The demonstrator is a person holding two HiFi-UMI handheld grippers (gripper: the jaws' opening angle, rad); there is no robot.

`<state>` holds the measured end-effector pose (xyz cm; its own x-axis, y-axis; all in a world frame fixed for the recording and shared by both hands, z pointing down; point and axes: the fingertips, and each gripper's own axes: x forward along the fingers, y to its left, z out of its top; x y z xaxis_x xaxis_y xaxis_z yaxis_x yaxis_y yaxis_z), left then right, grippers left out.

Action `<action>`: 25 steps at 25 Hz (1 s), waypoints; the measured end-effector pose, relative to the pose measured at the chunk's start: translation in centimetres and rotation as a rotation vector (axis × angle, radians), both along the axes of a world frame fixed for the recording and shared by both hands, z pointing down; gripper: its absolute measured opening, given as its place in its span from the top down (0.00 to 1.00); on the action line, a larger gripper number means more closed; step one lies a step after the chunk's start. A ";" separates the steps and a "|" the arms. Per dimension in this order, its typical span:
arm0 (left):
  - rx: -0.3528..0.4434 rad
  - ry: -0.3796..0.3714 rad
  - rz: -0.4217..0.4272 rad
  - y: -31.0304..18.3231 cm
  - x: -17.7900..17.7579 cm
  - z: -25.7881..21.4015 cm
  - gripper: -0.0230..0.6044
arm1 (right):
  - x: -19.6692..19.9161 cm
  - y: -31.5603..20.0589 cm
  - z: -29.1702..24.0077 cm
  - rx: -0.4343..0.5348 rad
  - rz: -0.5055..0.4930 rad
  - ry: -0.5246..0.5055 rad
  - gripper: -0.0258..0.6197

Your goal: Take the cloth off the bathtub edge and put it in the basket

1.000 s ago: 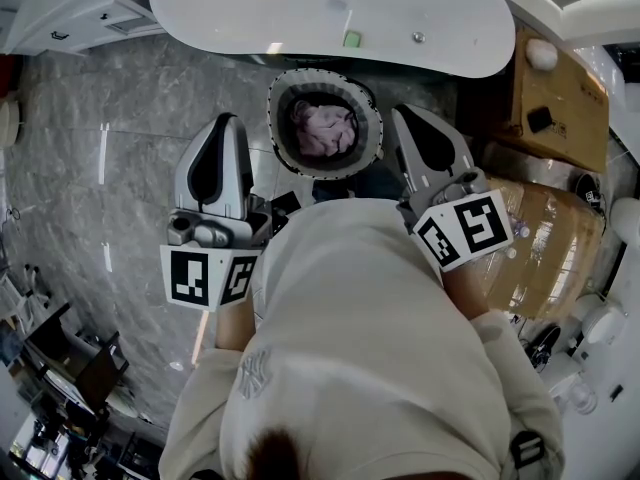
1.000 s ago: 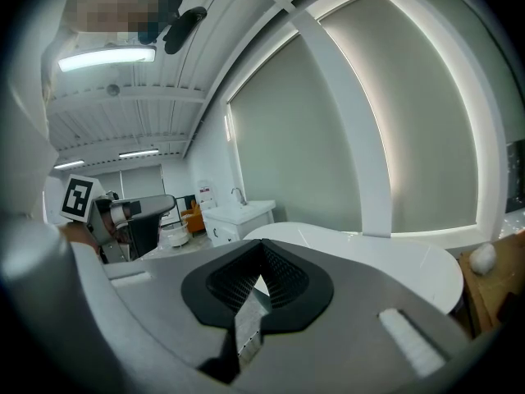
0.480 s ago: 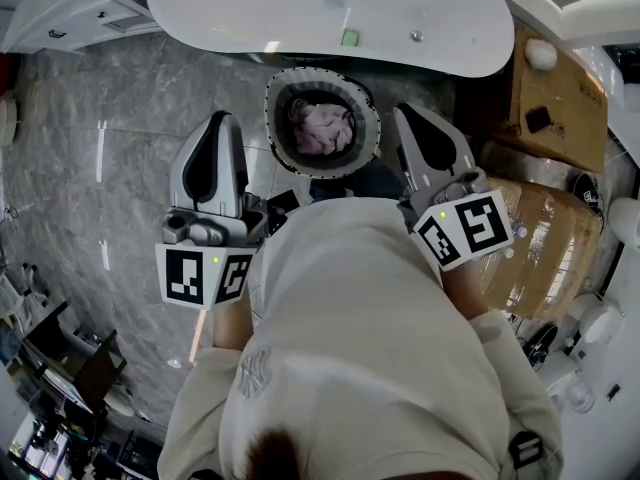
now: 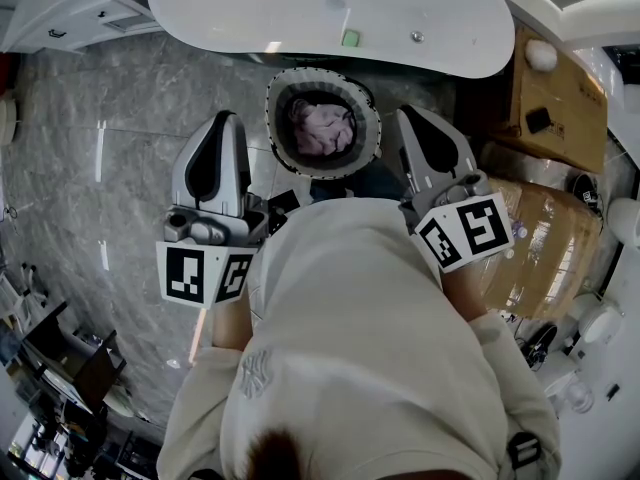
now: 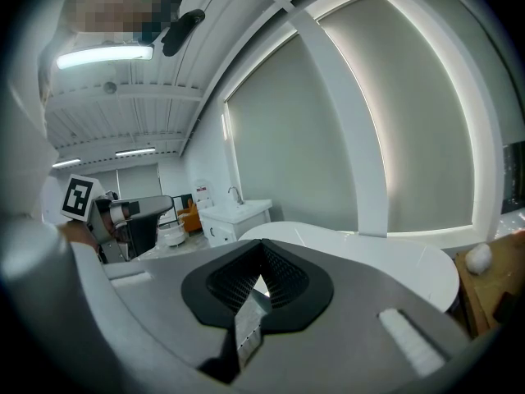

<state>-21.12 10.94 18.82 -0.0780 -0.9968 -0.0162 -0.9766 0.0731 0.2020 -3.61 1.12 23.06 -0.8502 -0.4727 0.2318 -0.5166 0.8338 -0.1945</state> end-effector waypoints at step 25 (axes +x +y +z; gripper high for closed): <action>-0.005 -0.004 0.015 0.1 0.3 0.3 0.89 | -0.1 0.4 0.1 -0.001 -0.011 0.003 0.96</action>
<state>-20.84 11.05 19.09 -0.0625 -0.9980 -0.0119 -0.9785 0.0589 0.1977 -3.66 1.49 23.19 -0.8548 -0.4628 0.2349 -0.5078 0.8393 -0.1942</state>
